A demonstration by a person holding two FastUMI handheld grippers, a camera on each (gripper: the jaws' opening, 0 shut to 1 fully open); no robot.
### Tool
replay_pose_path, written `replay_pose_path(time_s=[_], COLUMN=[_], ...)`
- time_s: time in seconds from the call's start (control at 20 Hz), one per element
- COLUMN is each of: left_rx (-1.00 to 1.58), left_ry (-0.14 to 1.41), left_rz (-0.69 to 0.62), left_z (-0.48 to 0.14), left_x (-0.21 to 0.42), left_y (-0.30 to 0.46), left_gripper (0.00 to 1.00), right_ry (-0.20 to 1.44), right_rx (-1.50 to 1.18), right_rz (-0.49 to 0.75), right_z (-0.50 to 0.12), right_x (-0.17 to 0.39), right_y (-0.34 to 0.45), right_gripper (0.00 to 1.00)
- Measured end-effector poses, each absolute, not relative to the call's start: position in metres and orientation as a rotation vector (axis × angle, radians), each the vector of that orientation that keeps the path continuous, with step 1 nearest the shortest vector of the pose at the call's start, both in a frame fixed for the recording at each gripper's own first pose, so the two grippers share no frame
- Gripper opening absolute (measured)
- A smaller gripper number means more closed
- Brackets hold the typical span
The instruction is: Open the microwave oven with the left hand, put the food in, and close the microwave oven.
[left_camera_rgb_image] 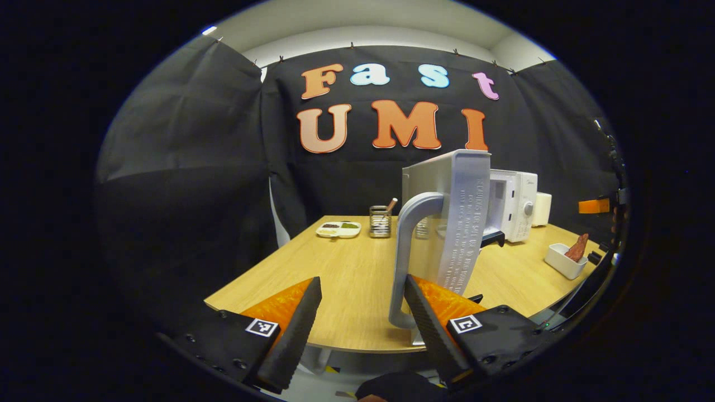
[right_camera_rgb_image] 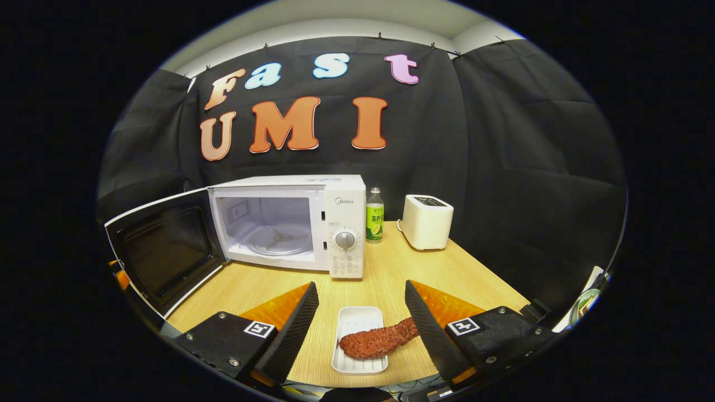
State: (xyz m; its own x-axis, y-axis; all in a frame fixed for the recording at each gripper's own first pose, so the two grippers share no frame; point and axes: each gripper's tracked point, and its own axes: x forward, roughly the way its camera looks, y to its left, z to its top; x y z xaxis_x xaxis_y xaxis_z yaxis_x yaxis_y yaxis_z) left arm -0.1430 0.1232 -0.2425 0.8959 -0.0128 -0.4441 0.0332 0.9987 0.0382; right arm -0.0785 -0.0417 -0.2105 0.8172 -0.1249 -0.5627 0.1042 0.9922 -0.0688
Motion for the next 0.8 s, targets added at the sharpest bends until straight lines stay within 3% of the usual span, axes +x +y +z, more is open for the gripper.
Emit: replay_pose_path(time_s=[0.05,0.1,0.2,0.35,0.4,0.8], left_rx=[0.047,0.047,0.068,0.076,0.071,0.036], left_ry=[0.465,0.468,0.460,0.437,0.425,0.343], left_rz=[-0.015,-0.015,0.004,0.032,0.038,0.032], left_z=[-0.244,-0.244,-0.241,-0.225,-0.216,-0.159], left_x=[-0.139,-0.137,-0.137,-0.135,-0.135,-0.131], left_y=[0.129,0.132,0.146,0.159,0.163,0.161], left_gripper=[0.87,0.95,0.88,0.87,0.92,0.93], right_ry=[0.615,0.629,0.659,0.681,0.694,0.826], right_rx=[-0.039,-0.043,-0.048,-0.042,-0.036,0.236], right_rz=[-0.132,-0.146,-0.172,-0.222,-0.240,-0.320], right_z=[-0.215,-0.220,-0.228,-0.236,-0.241,-0.295], right_x=[-0.079,-0.081,-0.084,-0.089,-0.091,-0.113], right_y=[-0.045,-0.050,-0.061,-0.083,-0.091,-0.107], right_gripper=[0.96,0.96,0.97,0.96,0.96,0.94])
